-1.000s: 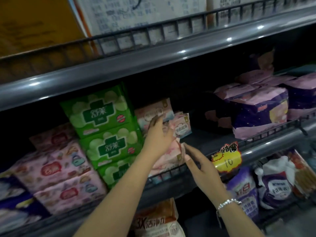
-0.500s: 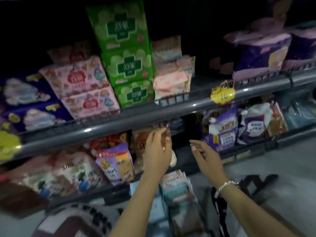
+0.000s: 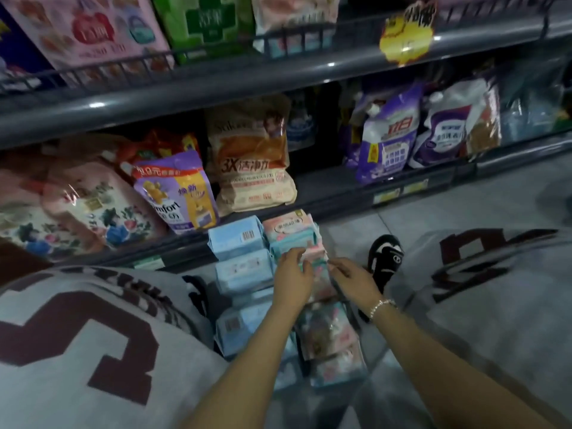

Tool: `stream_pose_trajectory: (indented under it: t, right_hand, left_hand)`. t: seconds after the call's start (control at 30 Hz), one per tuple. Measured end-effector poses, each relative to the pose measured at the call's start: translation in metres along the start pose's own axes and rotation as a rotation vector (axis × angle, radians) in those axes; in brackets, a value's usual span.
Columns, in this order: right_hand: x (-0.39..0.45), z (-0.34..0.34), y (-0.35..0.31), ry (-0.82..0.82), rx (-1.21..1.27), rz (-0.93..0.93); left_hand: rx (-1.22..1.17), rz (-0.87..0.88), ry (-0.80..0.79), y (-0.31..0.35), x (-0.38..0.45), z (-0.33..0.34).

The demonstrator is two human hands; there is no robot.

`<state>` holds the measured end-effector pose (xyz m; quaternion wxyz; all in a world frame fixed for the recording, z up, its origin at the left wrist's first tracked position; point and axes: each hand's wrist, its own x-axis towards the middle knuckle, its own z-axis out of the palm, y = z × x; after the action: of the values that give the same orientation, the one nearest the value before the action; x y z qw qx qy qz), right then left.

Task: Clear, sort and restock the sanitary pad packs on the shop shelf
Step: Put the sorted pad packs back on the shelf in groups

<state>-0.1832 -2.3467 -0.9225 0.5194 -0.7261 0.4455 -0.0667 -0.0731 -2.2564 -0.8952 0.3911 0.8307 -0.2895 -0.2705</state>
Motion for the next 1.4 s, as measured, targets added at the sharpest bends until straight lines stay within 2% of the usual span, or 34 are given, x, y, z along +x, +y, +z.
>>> stream_pose_trajectory:
  t: [0.27,0.43,0.53,0.67,0.8,0.9,1.07,1.23,1.4]
  right_hand:
    - [-0.002,0.000,0.083,-0.220,-0.105,0.254]
    - [-0.002,0.012,0.117,-0.313,-0.105,0.377]
    - [0.000,0.022,0.130,-0.286,0.020,0.465]
    - [0.002,0.026,0.140,-0.298,0.049,0.501]
    - [-0.001,0.020,0.147,-0.118,0.194,0.583]
    - [-0.009,0.018,0.153,-0.137,0.113,0.674]
    - [-0.020,0.030,0.177,-0.189,0.082,0.743]
    - [-0.021,0.043,0.185,-0.157,0.277,0.832]
    - [-0.014,0.033,0.186,-0.134,0.362,0.818]
  left_hand:
    - [0.040,-0.343,-0.225,-0.058,-0.016,0.073]
    - [0.004,-0.596,-0.278,-0.090,-0.016,0.105]
    - [-0.020,-0.670,-0.278,-0.099,-0.017,0.113]
    - [-0.090,-0.736,-0.215,-0.110,-0.018,0.122]
    - [-0.146,-0.847,-0.130,-0.110,-0.032,0.130]
    - [-0.197,-0.935,-0.178,-0.116,-0.044,0.137]
    - [-0.229,-1.019,-0.209,-0.211,-0.050,0.184]
    - [-0.458,-1.098,-0.314,-0.149,-0.047,0.147]
    - [-0.414,-1.051,-0.306,-0.148,-0.041,0.146]
